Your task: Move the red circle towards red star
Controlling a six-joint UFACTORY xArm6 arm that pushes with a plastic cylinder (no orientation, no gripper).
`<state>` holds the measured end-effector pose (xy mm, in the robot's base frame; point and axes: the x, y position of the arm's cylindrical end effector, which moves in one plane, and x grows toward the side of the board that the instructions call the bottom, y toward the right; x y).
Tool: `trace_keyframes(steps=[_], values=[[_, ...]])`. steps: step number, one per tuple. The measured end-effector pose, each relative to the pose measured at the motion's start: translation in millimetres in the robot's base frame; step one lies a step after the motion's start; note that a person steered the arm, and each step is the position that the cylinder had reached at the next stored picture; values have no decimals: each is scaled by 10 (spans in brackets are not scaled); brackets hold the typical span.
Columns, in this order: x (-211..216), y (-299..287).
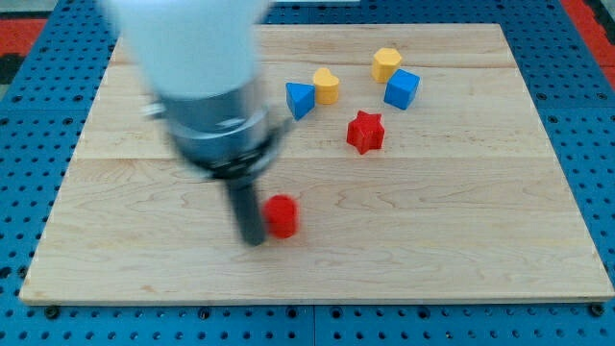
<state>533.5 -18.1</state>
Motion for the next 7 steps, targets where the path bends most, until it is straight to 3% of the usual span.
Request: trace_keyframes(steps=[1, 2, 3, 4, 7], values=[[-381, 816], [-279, 864], [-453, -109], [-1330, 268], [-1531, 1817]])
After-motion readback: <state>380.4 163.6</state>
